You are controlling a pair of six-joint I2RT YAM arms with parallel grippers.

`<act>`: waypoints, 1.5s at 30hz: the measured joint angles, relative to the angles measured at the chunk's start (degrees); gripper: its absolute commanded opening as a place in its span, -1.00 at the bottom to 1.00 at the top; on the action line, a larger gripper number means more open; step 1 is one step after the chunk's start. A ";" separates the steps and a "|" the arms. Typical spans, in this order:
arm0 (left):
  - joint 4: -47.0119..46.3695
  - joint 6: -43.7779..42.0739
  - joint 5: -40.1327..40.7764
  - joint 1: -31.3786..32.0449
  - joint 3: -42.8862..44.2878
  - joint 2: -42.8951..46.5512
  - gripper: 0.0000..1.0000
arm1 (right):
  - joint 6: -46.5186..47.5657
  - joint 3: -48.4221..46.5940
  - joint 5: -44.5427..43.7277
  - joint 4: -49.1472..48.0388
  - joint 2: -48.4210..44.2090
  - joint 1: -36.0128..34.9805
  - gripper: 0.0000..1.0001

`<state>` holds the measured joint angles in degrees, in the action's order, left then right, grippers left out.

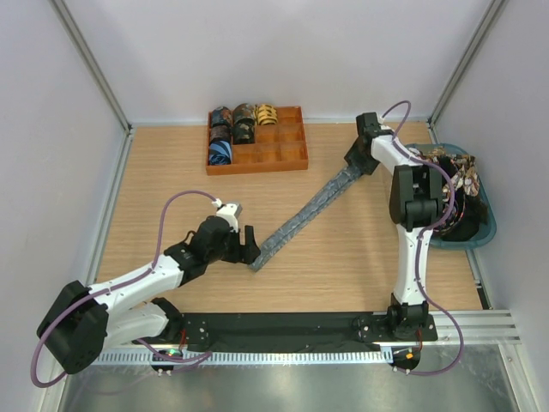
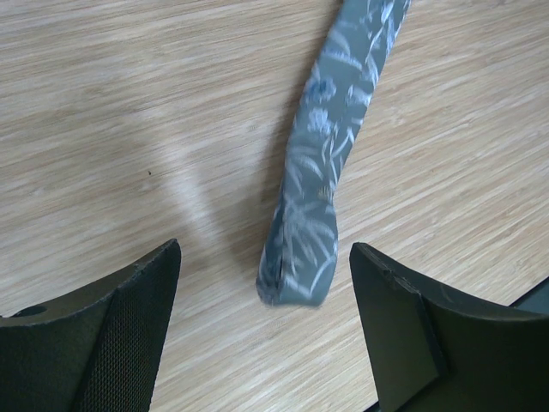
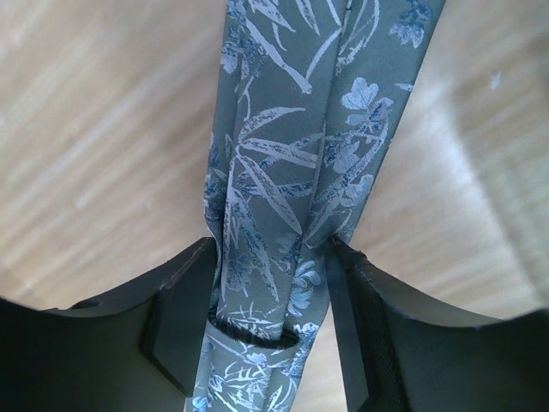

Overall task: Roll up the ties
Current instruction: Flatten the tie

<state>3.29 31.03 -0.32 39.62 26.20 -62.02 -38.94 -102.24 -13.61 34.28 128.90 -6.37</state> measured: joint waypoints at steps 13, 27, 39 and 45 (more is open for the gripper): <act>0.04 -0.02 1.57 0.00 -0.28 1.11 0.61 | 8.46 -1.55 0.07 -1.38 -1.55 -3.26 0.77; -0.04 0.02 3.98 0.00 -2.80 9.86 0.62 | 5.29 30.62 1.29 -8.00 -35.17 -18.84 0.73; 0.07 0.33 7.82 0.00 -6.40 22.69 0.62 | -18.08 26.43 -4.50 2.38 -30.32 -39.04 0.80; 0.81 0.96 9.38 0.00 -7.04 26.34 0.62 | -29.86 21.24 -7.41 8.11 -24.46 -43.95 0.81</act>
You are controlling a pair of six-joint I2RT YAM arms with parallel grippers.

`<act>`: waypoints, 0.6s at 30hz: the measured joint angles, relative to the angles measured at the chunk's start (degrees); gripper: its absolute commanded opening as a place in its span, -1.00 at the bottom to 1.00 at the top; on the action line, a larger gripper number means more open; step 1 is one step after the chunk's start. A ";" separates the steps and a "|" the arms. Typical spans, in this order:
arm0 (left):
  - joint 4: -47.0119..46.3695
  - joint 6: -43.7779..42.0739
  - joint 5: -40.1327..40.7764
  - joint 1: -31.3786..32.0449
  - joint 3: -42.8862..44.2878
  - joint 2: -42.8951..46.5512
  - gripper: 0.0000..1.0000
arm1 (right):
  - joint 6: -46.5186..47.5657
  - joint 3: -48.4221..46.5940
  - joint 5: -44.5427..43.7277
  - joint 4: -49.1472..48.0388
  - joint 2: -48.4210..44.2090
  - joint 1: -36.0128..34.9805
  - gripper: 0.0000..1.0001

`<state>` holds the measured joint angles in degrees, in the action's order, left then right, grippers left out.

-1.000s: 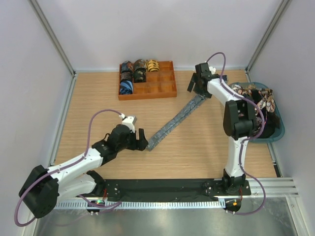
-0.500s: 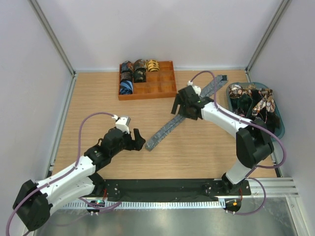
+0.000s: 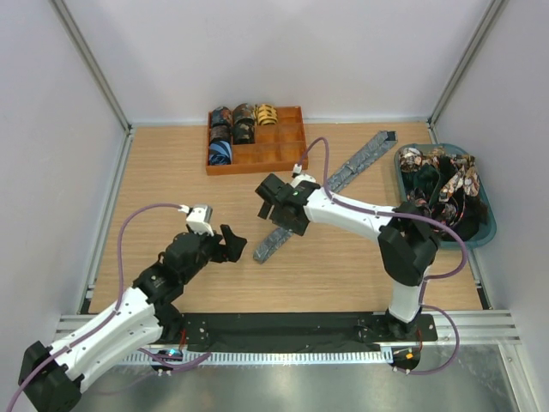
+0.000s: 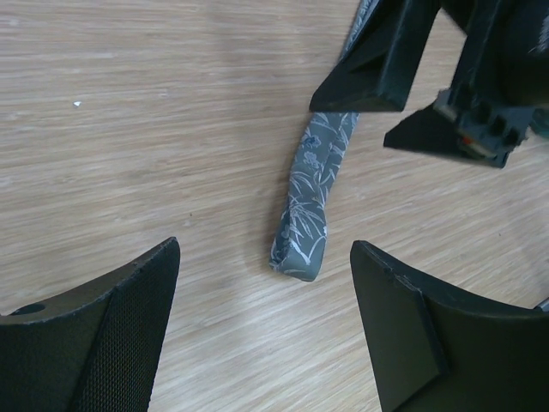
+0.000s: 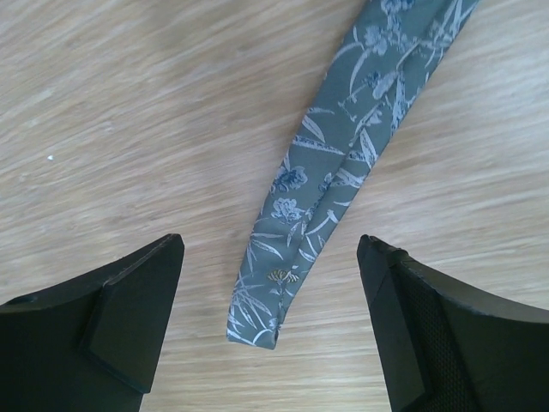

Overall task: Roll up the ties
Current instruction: Flatten the tie

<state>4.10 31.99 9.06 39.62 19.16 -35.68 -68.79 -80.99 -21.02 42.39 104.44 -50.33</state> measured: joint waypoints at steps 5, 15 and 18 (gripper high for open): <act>0.61 0.63 0.66 0.00 -0.42 1.88 0.62 | -6.51 -1.51 -1.51 2.38 3.63 -2.40 0.81; 2.16 1.29 1.90 0.00 -0.76 4.76 0.63 | -14.14 -2.45 -1.49 2.73 8.48 -4.90 0.68; 2.25 1.73 1.97 0.00 -0.76 5.11 0.63 | -15.87 -2.27 -1.42 2.64 9.40 -5.14 0.61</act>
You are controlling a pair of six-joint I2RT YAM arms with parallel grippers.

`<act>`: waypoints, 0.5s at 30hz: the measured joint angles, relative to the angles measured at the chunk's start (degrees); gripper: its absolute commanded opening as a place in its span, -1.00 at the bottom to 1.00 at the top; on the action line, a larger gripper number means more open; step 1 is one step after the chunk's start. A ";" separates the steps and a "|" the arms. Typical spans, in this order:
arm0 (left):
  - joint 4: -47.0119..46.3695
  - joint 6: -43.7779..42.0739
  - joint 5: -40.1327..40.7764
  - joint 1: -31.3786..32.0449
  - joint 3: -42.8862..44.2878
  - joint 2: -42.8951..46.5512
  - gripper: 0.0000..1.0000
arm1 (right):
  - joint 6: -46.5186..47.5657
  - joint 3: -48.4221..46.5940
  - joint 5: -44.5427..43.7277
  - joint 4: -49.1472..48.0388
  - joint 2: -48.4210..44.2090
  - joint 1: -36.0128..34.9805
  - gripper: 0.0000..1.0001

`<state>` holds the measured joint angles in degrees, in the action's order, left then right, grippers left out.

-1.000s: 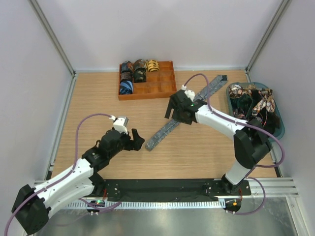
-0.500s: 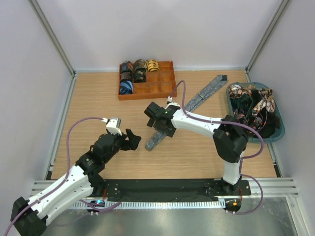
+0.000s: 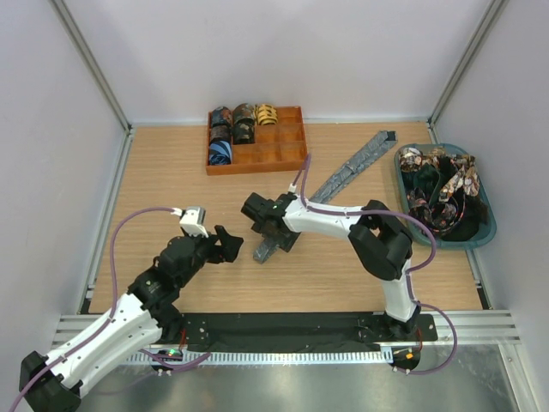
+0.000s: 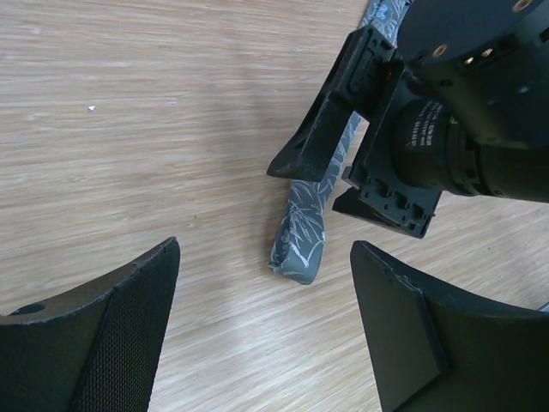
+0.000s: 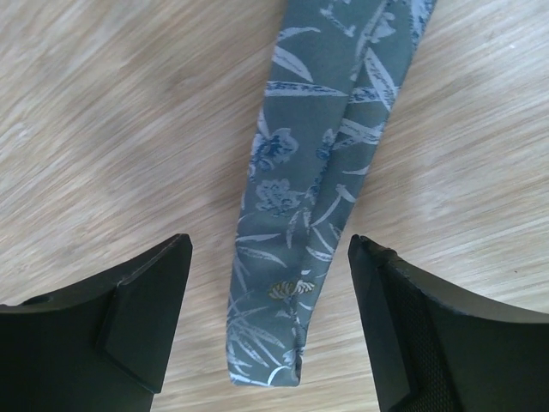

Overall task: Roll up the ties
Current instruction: Roll the tie

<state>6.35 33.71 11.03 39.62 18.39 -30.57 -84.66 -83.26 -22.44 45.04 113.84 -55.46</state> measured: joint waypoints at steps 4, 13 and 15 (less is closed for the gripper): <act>0.26 0.31 0.24 0.00 0.00 0.11 0.64 | -2.47 1.05 0.07 0.13 0.57 -0.09 0.59; 1.16 0.33 0.57 0.00 0.00 0.68 0.64 | -4.76 0.22 -0.24 3.02 1.92 -0.22 0.02; 1.25 0.33 0.59 0.00 0.00 0.74 0.64 | -5.14 0.22 -0.26 3.30 1.95 -0.33 -0.11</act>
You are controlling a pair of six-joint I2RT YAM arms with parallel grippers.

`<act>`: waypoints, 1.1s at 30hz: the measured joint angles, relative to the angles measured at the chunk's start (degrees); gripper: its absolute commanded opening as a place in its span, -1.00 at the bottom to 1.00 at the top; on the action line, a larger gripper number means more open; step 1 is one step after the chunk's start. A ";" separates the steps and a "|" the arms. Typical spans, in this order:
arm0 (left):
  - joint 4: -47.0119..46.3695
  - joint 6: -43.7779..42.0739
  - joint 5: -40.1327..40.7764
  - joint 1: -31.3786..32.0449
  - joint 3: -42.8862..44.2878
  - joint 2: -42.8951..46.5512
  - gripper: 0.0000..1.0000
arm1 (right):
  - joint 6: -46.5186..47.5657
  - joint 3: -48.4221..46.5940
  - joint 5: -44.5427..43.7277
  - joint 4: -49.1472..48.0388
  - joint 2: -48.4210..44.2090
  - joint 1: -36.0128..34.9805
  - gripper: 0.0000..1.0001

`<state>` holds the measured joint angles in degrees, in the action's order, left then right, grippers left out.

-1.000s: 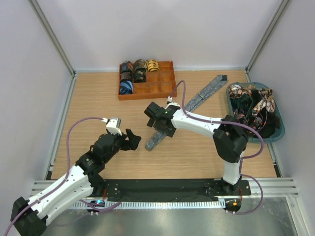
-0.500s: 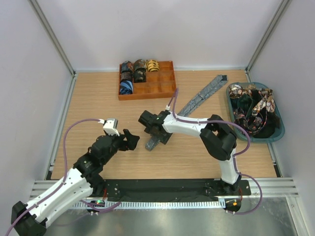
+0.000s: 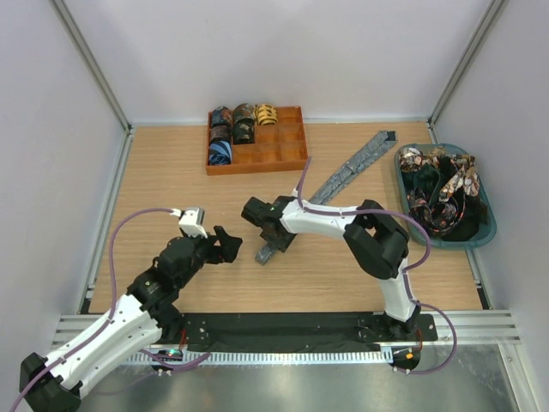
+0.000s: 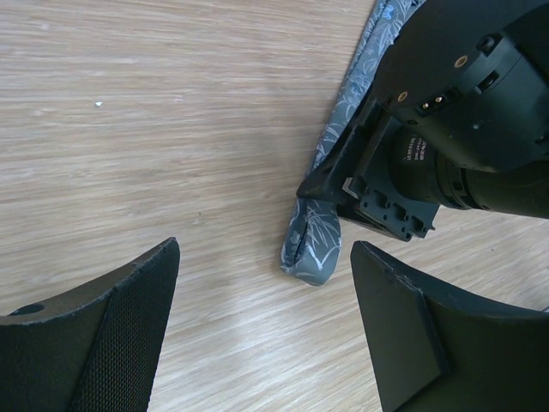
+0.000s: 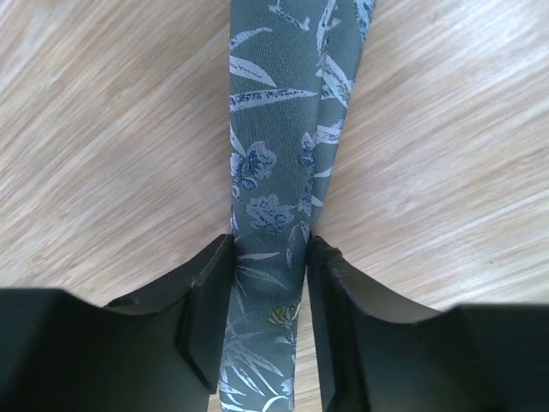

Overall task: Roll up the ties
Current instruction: Roll the tie

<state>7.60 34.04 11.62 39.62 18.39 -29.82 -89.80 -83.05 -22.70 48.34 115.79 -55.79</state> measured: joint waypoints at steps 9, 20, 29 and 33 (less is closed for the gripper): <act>0.02 0.00 0.39 0.00 0.00 0.11 0.64 | -2.49 0.00 -1.25 2.71 0.00 -2.23 0.10; 0.70 0.00 1.36 0.00 -0.02 0.59 0.66 | 2.99 0.57 -4.61 1.14 -2.69 -2.58 0.66; 1.09 -0.02 2.91 0.00 -0.11 0.96 0.65 | 27.06 15.87 -4.22 -15.65 -22.84 -2.91 0.77; 1.11 -0.07 3.54 0.00 -0.11 0.87 0.65 | 44.09 25.75 2.51 -28.39 -30.71 -2.91 0.77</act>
<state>8.71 33.98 15.16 39.62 18.28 -28.95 -45.71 -57.30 -20.18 19.94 85.08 -58.70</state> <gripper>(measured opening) 0.828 0.888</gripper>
